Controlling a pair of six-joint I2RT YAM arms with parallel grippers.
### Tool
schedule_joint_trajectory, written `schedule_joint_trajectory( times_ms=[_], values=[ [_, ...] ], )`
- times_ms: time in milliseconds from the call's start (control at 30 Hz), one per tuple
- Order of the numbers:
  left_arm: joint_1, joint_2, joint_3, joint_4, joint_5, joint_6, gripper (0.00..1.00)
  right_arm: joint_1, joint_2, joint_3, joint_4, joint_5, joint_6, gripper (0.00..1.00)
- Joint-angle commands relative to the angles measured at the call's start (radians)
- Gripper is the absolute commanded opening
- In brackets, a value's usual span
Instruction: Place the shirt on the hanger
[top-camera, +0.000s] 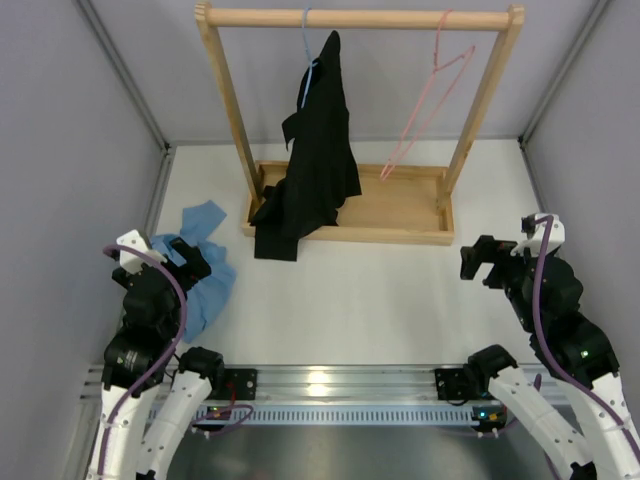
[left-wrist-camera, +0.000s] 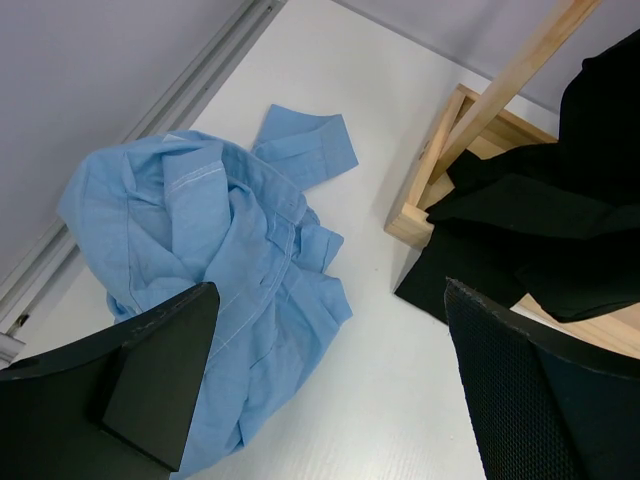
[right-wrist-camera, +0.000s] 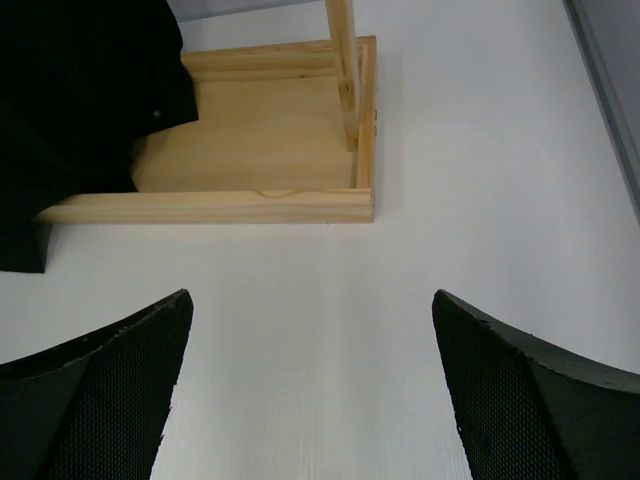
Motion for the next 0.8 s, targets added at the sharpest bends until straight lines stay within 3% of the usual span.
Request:
schedule_joint_trajectory(
  times_ms=[0,300,433,767],
  values=[
    [-0.002,-0.004,-0.002,0.005,-0.024,-0.012,0.98,0.012,-0.004,0.032,0.013,0.0,-0.003,0.99],
    [-0.002,0.024,0.0,0.004,-0.069,-0.037,0.98,0.01,-0.015,0.013,0.051,-0.1,0.001,0.99],
    [-0.002,0.125,0.017,-0.002,-0.121,-0.055,0.98,0.012,-0.024,-0.005,0.08,-0.167,0.027,0.99],
    [0.005,0.473,0.074,-0.162,-0.351,-0.547,0.98,0.01,-0.026,-0.068,0.143,-0.325,0.098,1.0]
  ],
)
